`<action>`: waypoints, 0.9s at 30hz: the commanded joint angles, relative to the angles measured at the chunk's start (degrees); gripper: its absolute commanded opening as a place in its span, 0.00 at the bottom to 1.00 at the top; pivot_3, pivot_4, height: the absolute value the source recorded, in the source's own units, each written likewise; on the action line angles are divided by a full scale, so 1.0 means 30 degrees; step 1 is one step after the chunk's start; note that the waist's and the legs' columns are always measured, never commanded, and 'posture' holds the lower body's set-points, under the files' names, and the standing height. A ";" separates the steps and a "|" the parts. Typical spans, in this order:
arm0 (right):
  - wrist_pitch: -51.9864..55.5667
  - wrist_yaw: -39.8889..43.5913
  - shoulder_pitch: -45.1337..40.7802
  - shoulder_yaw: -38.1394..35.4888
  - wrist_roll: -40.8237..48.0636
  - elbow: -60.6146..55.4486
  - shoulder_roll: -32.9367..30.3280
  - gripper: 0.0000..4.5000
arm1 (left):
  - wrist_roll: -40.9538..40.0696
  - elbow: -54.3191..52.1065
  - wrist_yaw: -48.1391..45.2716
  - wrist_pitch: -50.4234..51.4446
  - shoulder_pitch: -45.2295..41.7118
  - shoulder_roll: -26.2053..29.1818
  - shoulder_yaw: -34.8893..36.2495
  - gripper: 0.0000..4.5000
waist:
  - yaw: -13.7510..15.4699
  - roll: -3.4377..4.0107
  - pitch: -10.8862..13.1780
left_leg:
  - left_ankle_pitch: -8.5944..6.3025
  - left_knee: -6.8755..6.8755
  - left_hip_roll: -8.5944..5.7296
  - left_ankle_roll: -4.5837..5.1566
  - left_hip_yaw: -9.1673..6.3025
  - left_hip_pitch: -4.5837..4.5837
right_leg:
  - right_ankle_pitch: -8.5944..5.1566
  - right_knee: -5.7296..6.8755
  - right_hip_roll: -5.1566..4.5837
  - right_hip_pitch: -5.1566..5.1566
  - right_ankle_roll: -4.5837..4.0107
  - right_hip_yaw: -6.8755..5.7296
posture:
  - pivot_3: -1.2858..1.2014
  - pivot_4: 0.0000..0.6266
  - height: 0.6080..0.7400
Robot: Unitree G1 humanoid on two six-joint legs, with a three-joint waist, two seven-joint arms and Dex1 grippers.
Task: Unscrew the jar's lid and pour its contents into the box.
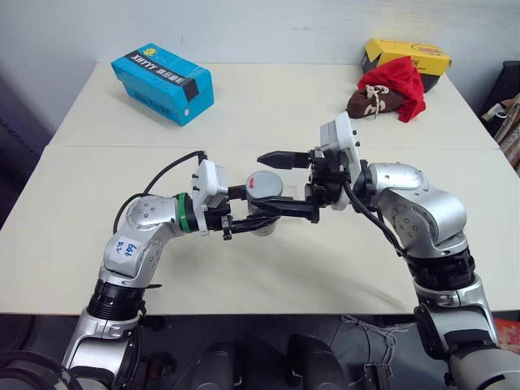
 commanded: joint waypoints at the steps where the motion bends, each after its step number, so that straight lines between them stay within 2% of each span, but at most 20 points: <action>1: -0.0401 0.0634 -0.0010 -0.0710 0.0834 -0.0885 -0.0119 1.00 | -0.0059 -0.0361 -0.0130 -0.0341 -0.0063 -0.0007 0.0106 0.51 | 0.0002 0.0000 0.0000 | 0.0000 0.0000 0.0000 0.0000 0.0003 0.0000 | 0.0000 -0.0001 0.0000 0.0000 0.0000 0.0001 | 0.52 0.24 1.00; 14: -0.0741 -0.0238 -0.0617 0.0286 -0.0337 -0.1019 0.0357 1.00 | -0.0064 -0.0363 -0.0139 -0.0279 -0.0040 -0.0017 0.0055 0.51 | 0.0004 0.0000 0.0000 | 0.0000 0.0000 0.0000 -0.0001 0.0001 0.0000 | 0.0000 0.0000 0.0000 -0.0001 0.0000 0.0001 | 0.52 0.24 1.00; 17: -0.0834 -0.0325 -0.0669 0.0404 -0.0562 -0.0847 0.0524 0.86 | -0.0059 -0.0357 -0.0154 -0.0294 -0.0038 -0.0020 0.0044 0.51 | 0.0008 0.0000 0.0000 | 0.0000 0.0001 0.0000 0.0000 0.0001 0.0000 | 0.0000 0.0001 -0.0002 0.0000 0.0000 0.0000 | 0.52 0.24 1.00; 21: -0.0907 -0.0345 -0.0663 0.0248 -0.0455 -0.0776 0.0847 0.57 | -0.0069 -0.0416 -0.0138 -0.0277 0.0018 -0.0006 0.0039 0.51 | -0.0004 0.0000 0.0000 | 0.0000 0.0000 0.0001 -0.0001 0.0002 0.0000 | 0.0000 0.0001 0.0001 -0.0001 0.0000 0.0000 | 0.52 0.24 1.00; 24: -0.0456 -0.0446 -0.0624 -0.0123 0.0260 -0.0825 0.1217 0.56 | -0.0076 -0.0481 -0.0124 -0.0254 0.0074 0.0015 0.0042 0.51 | -0.0005 0.0000 0.0000 | 0.0000 0.0000 0.0001 -0.0001 0.0001 0.0001 | 0.0000 0.0003 0.0001 -0.0001 0.0000 0.0000 | 0.52 0.24 1.00; 27: 0.2040 -0.2080 -0.0639 -0.2524 0.4545 -0.1022 0.2628 0.56 | -0.0066 -0.0492 -0.0164 -0.0279 0.0139 0.0067 0.0049 0.51 | -0.0005 0.0000 0.0000 | 0.0000 0.0000 0.0000 0.0000 -0.0001 0.0001 | 0.0000 0.0004 0.0000 -0.0001 0.0000 -0.0001 | 0.52 0.24 1.00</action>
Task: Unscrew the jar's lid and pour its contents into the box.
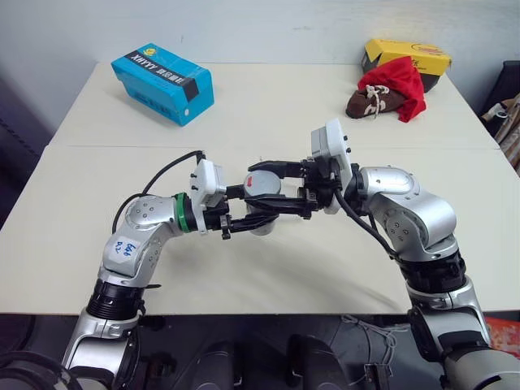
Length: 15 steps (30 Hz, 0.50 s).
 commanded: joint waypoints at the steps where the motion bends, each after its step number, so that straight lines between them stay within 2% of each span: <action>1: 0.2481 -0.1696 -0.0491 -0.3203 0.5526 -0.0794 0.1392 0.56 | 0.0097 -0.0609 -0.0177 -0.0285 0.0166 0.0078 -0.0133 0.51 | -0.0006 0.0001 0.0000 | 0.0000 0.0000 0.0002 0.0000 -0.0004 0.0000 | 0.0000 0.0002 0.0000 0.0000 -0.0001 0.0000 | 0.52 0.24 1.00; 4: 0.3462 -0.3204 -0.0617 -0.4946 0.7604 -0.0896 0.1332 0.56 | 0.0126 -0.0456 -0.0235 -0.0393 0.0224 0.0265 0.0045 0.51 | 0.0021 0.0005 0.0002 | 0.0000 -0.0001 0.0001 0.0000 -0.0013 0.0000 | 0.0002 0.0017 -0.0001 0.0002 -0.0004 -0.0004 | 0.52 0.24 1.00; 6: 0.3098 -0.4324 -0.0551 -0.5963 0.7730 -0.1066 0.1023 0.56 | 0.0085 -0.0178 -0.0046 -0.0331 0.0140 0.0387 0.0395 0.51 | 0.0040 0.0005 0.0002 | 0.0002 -0.0001 -0.0009 0.0006 -0.0016 -0.0001 | 0.0002 0.0015 -0.0016 0.0002 -0.0004 -0.0005 | 0.52 0.24 1.00; 8: 0.1379 -0.3745 0.0441 -0.6088 0.5556 -0.1183 -0.0302 0.56 | -0.0084 0.0195 0.0189 -0.0223 -0.0105 0.0483 0.0862 0.51 | 0.0033 0.0005 0.0002 | 0.0000 -0.0001 -0.0010 0.0008 -0.0012 -0.0001 | 0.0002 0.0009 -0.0019 0.0001 -0.0004 0.0001 | 0.52 0.24 1.00; 11: -0.3752 -0.1365 0.3481 -0.5847 0.0878 0.0209 -0.2789 0.56 | -0.0145 0.0793 0.0186 -0.0172 -0.0568 0.0814 0.1439 0.51 | 0.0157 -0.0004 -0.0003 | -0.0011 -0.0010 -0.0019 0.0014 -0.0019 -0.0002 | 0.0002 -0.0016 -0.0018 0.0007 -0.0003 -0.0009 | 0.52 0.24 1.00; 15: -0.8488 -0.0159 0.6004 -0.7123 -0.1509 0.4647 -0.3887 0.56 | -0.0420 0.1714 -0.0106 0.0170 -0.1217 0.1086 0.1932 0.51 | 0.0062 -0.0009 -0.0002 | -0.0018 -0.0016 -0.0038 0.0038 0.0053 -0.0001 | 0.0013 -0.0033 -0.0017 0.0002 0.0020 0.0026 | 0.52 0.24 1.00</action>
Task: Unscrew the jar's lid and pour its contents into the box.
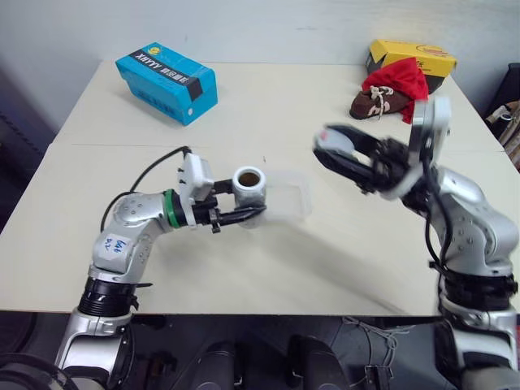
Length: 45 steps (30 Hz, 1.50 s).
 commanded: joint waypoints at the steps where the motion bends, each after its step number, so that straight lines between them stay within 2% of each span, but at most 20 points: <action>1: -0.4627 0.1062 0.1175 -0.1487 -0.2149 0.3968 -0.0842 0.56 | -0.0537 0.0531 -0.0315 0.0180 -0.0791 0.0167 0.0613 0.51 | -0.0044 0.0000 0.0000 | 0.0003 0.0000 0.0004 0.0003 0.0012 0.0005 | 0.0004 -0.0001 0.0004 0.0000 0.0007 0.0005 | 0.52 0.24 1.00; 6: -0.9303 0.1061 0.1948 -0.1928 -0.4349 1.0365 -0.1061 0.56 | 0.0284 0.2332 -0.0475 -0.0680 -0.1695 0.0187 0.0637 0.51 | -0.0148 0.0001 0.0001 | 0.0020 -0.0002 0.0037 -0.0015 0.0053 0.0049 | 0.0004 0.0007 0.0036 0.0009 0.0009 0.0045 | 0.52 0.24 1.00; 11: -1.0577 0.0466 0.1380 -0.2415 -0.4654 1.3945 -0.1005 0.56 | 0.0757 0.3834 -0.0512 -0.1229 -0.3083 -0.0038 0.0475 0.51 | -0.0135 0.0000 0.0002 | 0.0045 -0.0010 0.0065 -0.0036 0.0103 0.0096 | 0.0004 0.0018 0.0060 0.0012 0.0009 0.0111 | 0.52 0.24 1.00; 15: -0.9973 0.0733 0.1513 -0.2735 -0.4146 1.4161 -0.1145 0.86 | 0.0836 0.4515 -0.0453 -0.1102 -0.4028 -0.0235 0.0459 0.51 | -0.0133 0.0000 0.0003 | 0.0048 -0.0010 0.0073 -0.0041 0.0118 0.0117 | 0.0004 0.0039 0.0060 0.0014 0.0009 0.0137 | 0.52 0.24 1.00; 17: -0.8680 0.1127 0.1922 -0.3266 -0.3079 1.2879 -0.1187 1.00 | 0.0859 0.4627 -0.0389 -0.0896 -0.4400 -0.0304 0.0416 0.51 | -0.0121 0.0000 0.0003 | 0.0050 -0.0010 0.0074 -0.0044 0.0115 0.0116 | 0.0004 0.0040 0.0060 0.0014 0.0008 0.0137 | 0.52 0.24 1.00; 22: -0.6200 0.0929 0.4082 -0.3708 -0.1451 0.5795 -0.1764 1.00 | 0.2774 0.5676 0.0403 -0.1766 -0.5382 -0.0247 -0.0455 0.51 | -0.0013 0.0021 0.0009 | 0.0050 -0.0009 0.0063 -0.0044 0.0102 0.0113 | 0.0004 0.0049 0.0043 0.0014 0.0009 0.0136 | 0.52 0.24 1.00; 26: -0.3882 0.1500 0.5908 -0.2913 -0.0392 -0.0464 -0.3015 1.00 | 0.4991 0.7119 0.1286 -0.3688 -0.6497 -0.0383 -0.1339 0.51 | 0.0017 0.0020 0.0010 | 0.0049 -0.0009 0.0063 -0.0044 0.0097 0.0112 | 0.0005 0.0051 0.0038 0.0010 0.0008 0.0135 | 0.52 0.24 1.00; 30: -0.2376 0.1296 0.6771 -0.2632 0.0310 -0.3587 -0.3564 1.00 | 0.6860 0.8461 0.1766 -0.6214 -0.7474 -0.0896 -0.2363 0.51 | 0.0133 0.0013 0.0010 | 0.0042 -0.0009 0.0063 -0.0043 0.0092 0.0111 | 0.0005 0.0031 0.0039 0.0016 0.0008 0.0125 | 0.52 0.24 1.00; 33: -0.1859 0.0939 0.7176 -0.2713 0.0378 -0.4461 -0.3422 1.00 | 0.9075 0.9533 0.2735 -0.9579 -0.8292 -0.1167 -0.3457 0.51 | 0.0352 0.0010 0.0012 | 0.0040 -0.0009 0.0057 -0.0038 0.0098 0.0109 | 0.0006 0.0028 0.0036 0.0013 0.0008 0.0123 | 0.52 0.24 1.00; 37: -0.1771 0.0507 0.7782 -0.2865 0.0203 -0.4727 -0.3125 1.00 | 1.3033 1.1974 0.6700 -1.4602 -0.9514 -0.1480 -0.4803 0.51 | 0.0502 0.0002 0.0017 | 0.0037 -0.0008 0.0045 -0.0015 0.0115 0.0102 | 0.0018 0.0003 0.0022 0.0010 0.0029 0.0122 | 0.52 0.24 1.00; 41: -0.1734 -0.0029 0.8093 -0.2937 0.0231 -0.5021 -0.2877 1.00 | 2.0239 1.3992 1.4598 -1.9678 -1.1110 -0.0731 -0.7440 0.51 | 0.0497 -0.0006 0.0021 | 0.0021 -0.0009 0.0017 0.0032 0.0125 0.0094 | 0.0031 -0.0008 -0.0033 0.0009 0.0050 0.0098 | 0.52 0.24 1.00; 45: -0.1723 -0.0521 0.8126 -0.2903 0.0289 -0.5163 -0.2667 1.00 | 2.9284 1.4910 2.5274 -1.8861 -1.3112 0.0022 -1.1892 0.51 | 0.0503 -0.0016 0.0027 | 0.0007 -0.0009 -0.0012 0.0085 0.0131 0.0065 | 0.0053 -0.0033 -0.0069 0.0004 0.0092 0.0088 | 0.52 0.24 1.00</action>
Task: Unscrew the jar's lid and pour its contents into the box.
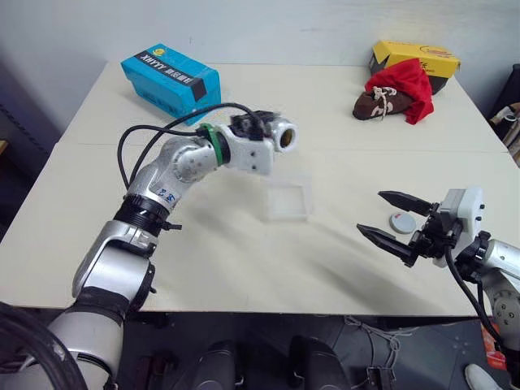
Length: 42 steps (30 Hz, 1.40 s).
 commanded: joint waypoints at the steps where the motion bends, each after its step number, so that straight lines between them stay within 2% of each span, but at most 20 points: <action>1: -0.0121 -0.0439 -0.0052 -0.0518 0.0355 -0.0758 0.0252 1.00 | 0.6179 0.0856 0.7953 0.0780 -0.1753 0.0264 -0.2885 0.51 | 0.0002 0.0000 0.0000 | -0.0005 -0.0002 -0.0007 0.0014 0.0001 -0.0007 | 0.0006 -0.0007 -0.0006 -0.0001 0.0012 0.0003 | 0.52 0.24 1.00; 4: -0.0100 -0.0662 0.0029 -0.0443 0.0376 -0.0887 0.0431 1.00 | 0.9670 0.2462 1.2579 0.2817 -0.2879 -0.0106 -0.5352 0.51 | -0.0003 -0.0003 0.0002 | -0.0020 -0.0001 -0.0016 0.0058 0.0005 -0.0043 | 0.0014 -0.0021 -0.0019 -0.0024 0.0028 0.0005 | 0.52 0.24 1.00; 9: -0.0026 -0.1023 0.0206 -0.0420 0.0445 -0.1115 0.0711 1.00 | 1.2456 0.4413 1.6711 0.5685 -0.3708 -0.0706 -0.7616 0.51 | -0.0001 -0.0011 0.0007 | -0.0009 0.0006 -0.0022 0.0073 -0.0003 -0.0156 | 0.0016 -0.0014 -0.0024 -0.0123 0.0031 -0.0021 | 0.52 0.24 1.00; 13: -0.0175 -0.1283 0.0561 -0.0382 0.0422 -0.1332 0.1058 1.00 | 1.3472 0.5499 1.8473 0.8201 -0.3763 -0.1102 -0.8457 0.51 | -0.0005 -0.0017 0.0009 | -0.0002 0.0017 -0.0031 0.0078 -0.0021 -0.0191 | 0.0017 -0.0017 -0.0026 -0.0131 0.0034 -0.0054 | 0.52 0.24 1.00; 16: -0.0217 -0.1379 0.0667 -0.0317 0.0373 -0.1430 0.1314 1.00 | 1.3606 0.5767 1.9000 0.8615 -0.3882 -0.1281 -0.8859 0.51 | -0.0007 -0.0019 0.0011 | 0.0005 0.0020 -0.0042 0.0089 -0.0026 -0.0194 | 0.0020 -0.0016 -0.0040 -0.0129 0.0042 -0.0061 | 0.52 0.24 1.00; 22: -0.0427 -0.1315 0.0755 -0.0162 0.0246 -0.1269 0.1611 1.00 | 1.2529 0.5018 1.8516 0.7234 -0.3716 -0.1065 -0.8675 0.51 | -0.0023 -0.0020 0.0011 | 0.0017 0.0026 -0.0075 0.0104 -0.0042 -0.0194 | 0.0025 0.0000 -0.0089 -0.0126 0.0052 -0.0068 | 0.52 0.24 1.00; 27: -0.0495 -0.1085 0.0808 -0.0307 0.0331 -0.1034 0.1697 1.00 | 0.7849 0.4392 1.5645 0.1903 -0.3083 0.0168 -0.6187 0.51 | -0.0054 -0.0019 0.0011 | 0.0024 0.0032 -0.0077 0.0092 -0.0059 -0.0192 | 0.0025 0.0015 -0.0116 -0.0126 0.0052 -0.0085 | 0.52 0.24 1.00; 30: -0.0689 -0.0869 0.0534 -0.0412 0.0328 -0.0673 0.1708 1.00 | 0.0517 0.5529 1.0011 -0.4283 -0.1887 0.0645 -0.2915 0.51 | -0.0142 -0.0014 0.0008 | 0.0029 0.0036 -0.0074 0.0083 -0.0057 -0.0181 | 0.0026 0.0020 -0.0124 -0.0124 0.0051 -0.0084 | 0.52 0.24 1.00; 31: -0.0878 -0.0796 0.0422 -0.0414 0.0240 -0.0544 0.1741 1.00 | -0.3132 0.5717 0.6662 -0.5215 -0.1088 0.0418 -0.1414 0.51 | -0.0142 -0.0009 0.0005 | 0.0032 0.0037 -0.0071 0.0078 -0.0055 -0.0161 | 0.0025 0.0030 -0.0145 -0.0118 0.0050 -0.0083 | 0.52 0.24 1.00; 33: -0.1879 -0.0152 0.0052 -0.0343 0.0245 -0.0173 0.2036 1.00 | -1.0413 0.4703 -0.0961 -0.3641 0.0850 -0.0121 0.1510 0.51 | -0.0154 0.0011 -0.0007 | 0.0037 0.0055 -0.0070 0.0069 -0.0062 -0.0147 | 0.0026 0.0047 -0.0141 -0.0103 0.0050 -0.0091 | 0.52 0.24 1.00; 35: -0.3078 0.0681 -0.0330 -0.0183 0.0160 0.0325 0.2341 1.00 | -1.5035 0.2812 -0.6031 0.0315 0.2375 -0.0214 0.3912 0.51 | -0.0254 0.0013 -0.0006 | 0.0037 0.0135 -0.0068 0.0068 -0.0070 -0.0158 | 0.0024 0.0093 -0.0123 -0.0098 0.0048 -0.0102 | 0.52 0.24 1.00; 36: -0.3977 0.1293 -0.0619 -0.0145 0.0256 0.0623 0.2674 1.00 | -1.6905 0.1505 -0.7539 0.2438 0.3284 0.0008 0.5095 0.51 | -0.0322 0.0009 -0.0004 | 0.0037 0.0178 -0.0068 0.0068 -0.0082 -0.0164 | 0.0024 0.0128 -0.0112 -0.0090 0.0047 -0.0106 | 0.52 0.24 1.00; 39: -0.6109 0.2644 -0.1361 -0.0162 0.0717 0.1289 0.3693 1.00 | -2.0973 -0.1773 -0.9317 0.8474 0.5624 0.0576 0.8248 0.51 | -0.0545 0.0008 -0.0003 | 0.0036 0.0273 -0.0069 0.0072 -0.0114 -0.0185 | 0.0024 0.0177 -0.0096 -0.0061 0.0050 -0.0128 | 0.52 0.24 1.00; 42: -0.6846 0.4304 -0.1664 0.0568 0.0889 0.1684 0.3992 1.00 | -2.4463 -0.4686 -0.9807 1.2175 0.8966 0.1391 1.1908 0.51 | -0.0715 0.0016 -0.0008 | 0.0036 0.0291 -0.0066 0.0075 -0.0124 -0.0145 | 0.0027 0.0213 -0.0098 -0.0036 0.0055 -0.0090 | 0.52 0.24 1.00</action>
